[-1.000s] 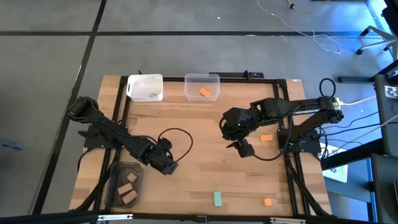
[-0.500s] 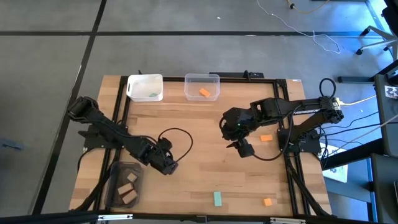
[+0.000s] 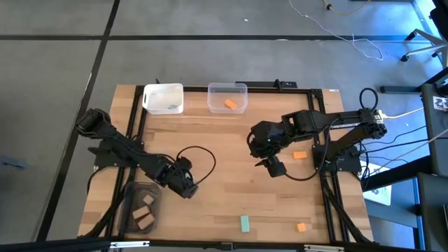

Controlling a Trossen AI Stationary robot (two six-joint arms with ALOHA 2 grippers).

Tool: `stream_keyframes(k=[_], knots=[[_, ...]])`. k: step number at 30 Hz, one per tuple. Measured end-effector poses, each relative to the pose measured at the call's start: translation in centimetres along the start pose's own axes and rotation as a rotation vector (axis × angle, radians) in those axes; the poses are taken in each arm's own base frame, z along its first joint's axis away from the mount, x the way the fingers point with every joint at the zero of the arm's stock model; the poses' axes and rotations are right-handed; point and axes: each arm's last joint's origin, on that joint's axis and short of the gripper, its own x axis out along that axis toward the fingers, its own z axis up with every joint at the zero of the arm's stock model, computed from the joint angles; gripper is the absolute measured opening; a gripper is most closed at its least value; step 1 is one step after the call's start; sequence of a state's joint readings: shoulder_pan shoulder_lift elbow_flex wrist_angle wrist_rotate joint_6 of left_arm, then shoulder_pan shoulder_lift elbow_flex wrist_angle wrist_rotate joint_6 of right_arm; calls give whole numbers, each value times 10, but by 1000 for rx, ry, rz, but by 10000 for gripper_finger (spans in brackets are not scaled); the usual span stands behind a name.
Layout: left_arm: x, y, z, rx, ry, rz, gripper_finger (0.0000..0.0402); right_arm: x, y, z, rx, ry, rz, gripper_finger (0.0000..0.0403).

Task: Sort & place blocks by color
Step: Put the left blue block into the white bin

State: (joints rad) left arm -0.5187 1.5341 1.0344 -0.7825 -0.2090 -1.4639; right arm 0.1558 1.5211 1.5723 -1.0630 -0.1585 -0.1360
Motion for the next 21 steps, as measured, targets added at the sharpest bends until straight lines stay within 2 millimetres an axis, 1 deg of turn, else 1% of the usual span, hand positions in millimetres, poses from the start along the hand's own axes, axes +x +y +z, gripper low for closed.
stream_keyframes(k=[5, 9, 14, 18, 21], knots=[[1, 1, 4, -10, -20, 7, 168, 0, 0, 0, 0, 0, 0, 206], [2, 2, 10, -16, -26, 12, 196, 0, 0, 0, 0, 0, 0, 206], [2, 2, 12, 18, -28, 15, 228, 0, 0, 0, 0, 0, 0, 206], [3, 2, 12, 20, -42, 21, 235, 0, 0, 0, 0, 0, 0, 206], [10, 2, 12, 24, -69, 54, 235, 0, 0, 0, 0, -1, 0, 206]])
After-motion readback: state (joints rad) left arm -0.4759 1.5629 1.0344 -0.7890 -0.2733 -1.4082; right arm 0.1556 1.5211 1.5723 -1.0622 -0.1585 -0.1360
